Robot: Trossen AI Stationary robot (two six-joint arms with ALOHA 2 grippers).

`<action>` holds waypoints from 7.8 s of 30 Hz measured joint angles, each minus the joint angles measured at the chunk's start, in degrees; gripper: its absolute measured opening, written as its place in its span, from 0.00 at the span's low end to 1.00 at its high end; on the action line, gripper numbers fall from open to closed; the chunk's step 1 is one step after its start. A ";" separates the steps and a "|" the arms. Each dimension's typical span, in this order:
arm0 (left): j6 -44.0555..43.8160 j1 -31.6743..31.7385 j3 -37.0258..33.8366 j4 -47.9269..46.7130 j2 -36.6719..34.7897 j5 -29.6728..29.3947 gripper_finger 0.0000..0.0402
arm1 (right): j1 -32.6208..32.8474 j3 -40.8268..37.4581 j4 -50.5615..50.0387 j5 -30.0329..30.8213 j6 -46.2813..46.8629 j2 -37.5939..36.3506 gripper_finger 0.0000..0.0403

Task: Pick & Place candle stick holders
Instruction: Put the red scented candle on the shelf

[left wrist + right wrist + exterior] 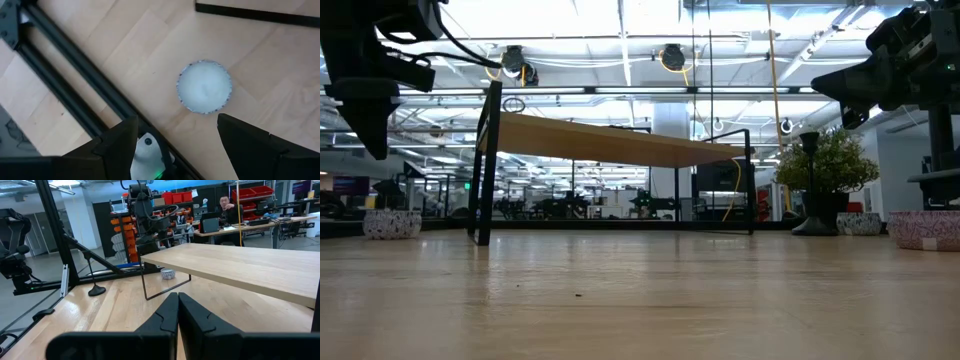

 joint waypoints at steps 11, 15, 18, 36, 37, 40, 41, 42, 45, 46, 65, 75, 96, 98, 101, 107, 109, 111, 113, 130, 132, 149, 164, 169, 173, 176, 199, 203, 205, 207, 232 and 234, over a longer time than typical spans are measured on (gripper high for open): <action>-8.96 7.40 4.69 3.71 0.84 1.27 0.69 | -0.02 -0.01 0.00 -0.02 2.13 -0.01 0.01; -22.00 9.93 5.04 4.38 0.53 9.38 0.69 | 0.00 -0.01 0.00 -0.01 1.96 -0.02 0.01; -29.89 9.87 4.82 4.55 0.85 8.76 0.69 | 0.00 -0.01 0.00 -0.01 1.95 -0.01 0.01; -50.90 6.99 0.83 9.40 6.52 6.00 0.69 | -0.02 -0.01 -0.02 -0.16 1.94 0.00 0.01; -51.93 6.71 0.83 9.38 6.97 5.26 0.69 | -0.02 -0.01 0.02 -0.20 1.92 -0.02 0.01; -54.39 6.21 0.82 9.37 8.87 4.76 0.69 | -0.02 0.00 0.00 -0.18 1.92 0.01 0.01; -54.82 5.99 0.81 9.45 9.45 4.71 0.69 | 0.00 -0.01 0.01 -0.21 1.92 0.01 0.01; -55.54 5.73 0.81 9.47 10.02 4.56 0.69 | 0.00 -0.01 0.00 -0.21 1.92 0.01 0.01; -59.22 5.64 0.81 9.89 11.80 4.48 0.69 | -0.02 -0.01 0.00 -0.21 1.92 0.00 0.01; -60.36 5.64 0.81 10.26 12.25 4.43 0.69 | 0.00 -0.01 0.00 -0.21 1.92 0.01 0.01; -65.11 3.34 0.79 12.35 23.33 9.64 0.69 | -0.01 -0.01 0.00 -0.21 1.92 -0.01 0.01; -58.18 0.67 0.79 11.84 27.50 6.40 0.69 | -0.01 -0.01 0.01 -0.21 1.92 -0.01 0.01; -49.05 -0.36 3.17 6.36 18.87 3.36 0.69 | -0.02 -0.01 0.02 -0.21 1.92 -0.02 0.01; -45.95 -0.53 3.32 5.03 16.59 5.02 0.69 | 0.00 -0.01 0.02 -0.21 1.92 -0.01 0.01; -40.32 -0.93 3.30 4.51 15.00 8.62 0.69 | -0.01 -0.01 0.02 -0.21 1.92 -0.02 0.01; -31.05 -4.34 3.30 9.60 18.18 11.09 0.69 | -0.01 -0.01 0.02 -0.21 1.92 0.01 0.01; -27.88 -5.49 3.32 10.42 20.43 10.98 0.69 | -0.02 -0.01 0.02 -0.21 1.92 -0.01 0.01; -25.62 -6.28 3.32 9.25 22.99 10.80 0.69 | -0.02 -0.01 0.01 -0.21 1.92 -0.01 0.01; -23.54 -7.12 3.30 8.53 25.02 9.97 0.69 | -0.02 -0.01 0.02 -0.21 1.92 -0.02 0.01; -25.02 -13.81 -1.16 12.09 28.57 5.21 0.69 | -0.01 -0.01 0.02 -0.21 1.92 -0.01 0.01; -25.64 -13.81 -1.61 13.27 28.57 5.00 0.69 | -0.02 -0.01 0.02 -0.21 1.92 0.00 0.01; -22.81 -8.91 -4.20 19.77 29.16 -0.04 0.68 | 0.00 -0.01 0.02 -0.21 2.70 -0.02 0.01; -22.16 -6.29 -7.21 24.64 30.38 1.66 0.41 | -0.02 0.01 0.01 -0.21 3.44 0.00 0.01; -23.17 -6.29 -7.23 24.45 30.38 1.52 0.33 | 0.00 -0.01 0.02 -0.22 3.45 0.00 0.01; -24.04 -6.29 -7.23 24.25 30.38 1.48 0.19 | -0.02 -0.01 0.02 -0.21 3.45 -0.02 0.01; -24.11 -6.29 -7.21 24.69 30.36 1.92 0.06 | -0.01 0.01 0.02 -0.21 3.45 0.01 0.01; -23.32 -6.85 9.44 4.19 21.65 17.39 0.01 | 0.00 -0.01 0.02 -0.21 3.45 0.00 0.01; -23.97 -8.49 15.21 -5.48 21.84 20.22 0.00 | 0.00 0.00 0.01 -0.21 3.45 -0.01 0.01; -24.65 -9.45 18.24 -8.63 21.81 21.22 0.00 | -0.01 -0.01 0.01 -0.21 3.45 -0.01 0.01; -25.33 -10.44 21.30 -10.25 21.79 22.15 0.00 | 0.00 -0.01 0.02 -0.21 3.45 0.01 0.01; -27.01 -17.27 55.29 -5.27 34.69 20.29 0.00 | -0.02 -0.01 30.07 1.56 5.41 0.01 0.01; -24.41 -16.86 57.80 -5.57 37.37 20.46 0.00 | -0.02 -0.01 30.14 1.55 5.29 -0.02 0.01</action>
